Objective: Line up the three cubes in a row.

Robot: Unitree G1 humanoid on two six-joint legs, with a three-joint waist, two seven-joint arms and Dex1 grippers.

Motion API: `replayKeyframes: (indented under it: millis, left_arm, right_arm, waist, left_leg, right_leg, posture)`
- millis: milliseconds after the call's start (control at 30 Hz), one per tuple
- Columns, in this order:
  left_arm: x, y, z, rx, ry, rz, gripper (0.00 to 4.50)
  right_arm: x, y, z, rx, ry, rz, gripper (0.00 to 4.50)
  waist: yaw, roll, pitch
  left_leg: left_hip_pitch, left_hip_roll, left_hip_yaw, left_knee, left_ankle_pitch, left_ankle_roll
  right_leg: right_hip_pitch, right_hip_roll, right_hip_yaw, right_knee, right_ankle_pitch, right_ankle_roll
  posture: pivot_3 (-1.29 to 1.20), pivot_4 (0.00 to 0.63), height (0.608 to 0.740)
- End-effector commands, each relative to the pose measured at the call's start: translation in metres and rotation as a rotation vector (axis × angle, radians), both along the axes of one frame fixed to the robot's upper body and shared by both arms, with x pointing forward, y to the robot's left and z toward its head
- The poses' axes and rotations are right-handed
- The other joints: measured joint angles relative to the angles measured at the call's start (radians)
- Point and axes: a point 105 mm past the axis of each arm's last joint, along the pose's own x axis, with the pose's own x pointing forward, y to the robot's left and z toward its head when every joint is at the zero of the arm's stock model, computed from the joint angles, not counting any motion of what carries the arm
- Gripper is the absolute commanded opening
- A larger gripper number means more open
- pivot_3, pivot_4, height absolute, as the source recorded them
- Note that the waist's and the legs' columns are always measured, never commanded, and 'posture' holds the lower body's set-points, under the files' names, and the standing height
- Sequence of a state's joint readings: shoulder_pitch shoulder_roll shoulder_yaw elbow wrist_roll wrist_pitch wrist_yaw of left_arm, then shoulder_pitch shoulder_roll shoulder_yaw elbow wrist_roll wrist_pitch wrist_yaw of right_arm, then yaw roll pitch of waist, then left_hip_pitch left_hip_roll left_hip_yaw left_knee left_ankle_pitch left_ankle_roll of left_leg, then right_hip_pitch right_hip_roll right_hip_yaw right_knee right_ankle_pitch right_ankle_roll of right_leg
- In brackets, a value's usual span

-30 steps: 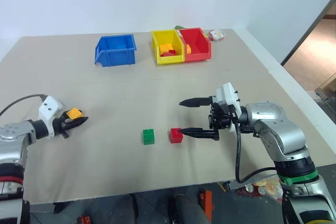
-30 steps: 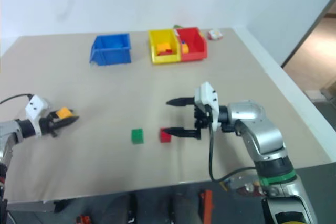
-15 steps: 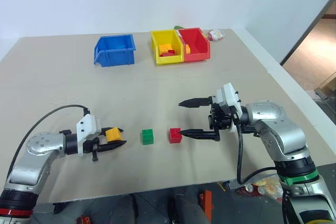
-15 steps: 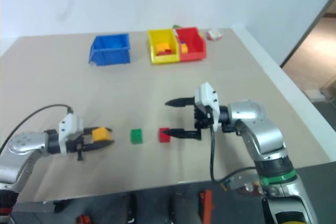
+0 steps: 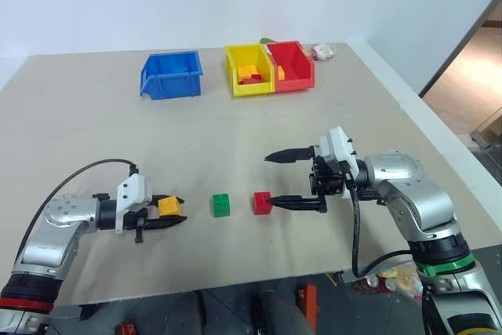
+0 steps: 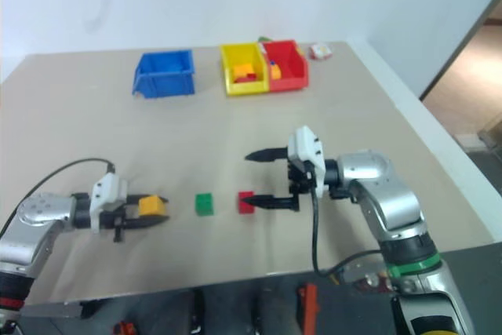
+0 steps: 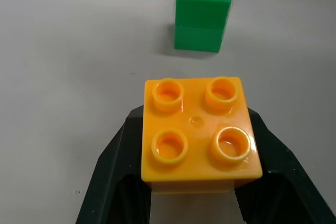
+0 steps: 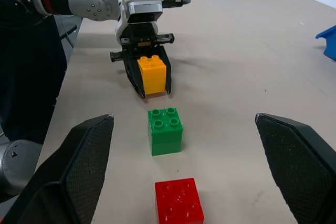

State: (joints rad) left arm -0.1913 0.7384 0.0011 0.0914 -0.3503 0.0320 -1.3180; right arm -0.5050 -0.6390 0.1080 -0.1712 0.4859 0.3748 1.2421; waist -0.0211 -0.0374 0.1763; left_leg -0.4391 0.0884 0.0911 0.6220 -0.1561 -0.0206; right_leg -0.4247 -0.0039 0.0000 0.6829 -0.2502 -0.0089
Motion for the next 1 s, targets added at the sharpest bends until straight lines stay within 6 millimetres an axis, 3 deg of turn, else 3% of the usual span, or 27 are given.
replayKeyframes:
  millis: [33,867,933,1000]
  left_arm:
    - [-0.004,-0.003,0.001,0.039,-0.025,-0.072,1.37]
    - [0.008,-0.007,-0.010,0.081,0.013,-0.115,1.37]
    - [0.010,-0.008,-0.007,0.074,0.010,-0.115,2.39]
    - [0.012,-0.008,-0.001,0.069,-0.003,-0.116,3.05]
  right_arm:
    - [-0.004,-0.002,0.007,-0.002,-0.037,0.006,4.50]
    - [-0.007,-0.004,0.006,-0.007,-0.040,-0.003,4.50]
    - [-0.007,-0.004,0.006,-0.007,-0.040,-0.006,4.50]
    - [-0.007,-0.003,0.007,-0.002,-0.038,-0.005,4.50]
  waist:
    - [0.000,0.000,0.000]
    - [0.001,0.000,0.000]
    - [0.000,0.000,0.000]
    - [0.000,0.000,0.000]
  left_leg:
    - [0.000,0.000,0.000,0.000,0.000,0.000]
    - [0.000,-0.003,0.000,0.001,0.001,0.001]
    - [0.000,-0.003,0.000,0.001,0.001,0.001]
    - [0.000,-0.003,0.000,0.001,0.001,0.002]
  right_leg:
    - [0.000,0.000,0.000,0.000,0.000,0.000]
    - [0.001,-0.001,0.000,0.000,0.001,0.000]
    - [0.001,-0.002,0.000,0.000,0.001,0.000]
    - [0.001,-0.002,0.000,0.000,0.000,-0.001]
  posture:
    - [0.00,0.150,0.740]
    - [0.00,0.150,0.740]
    - [0.00,0.150,0.740]
    - [0.00,0.150,0.740]
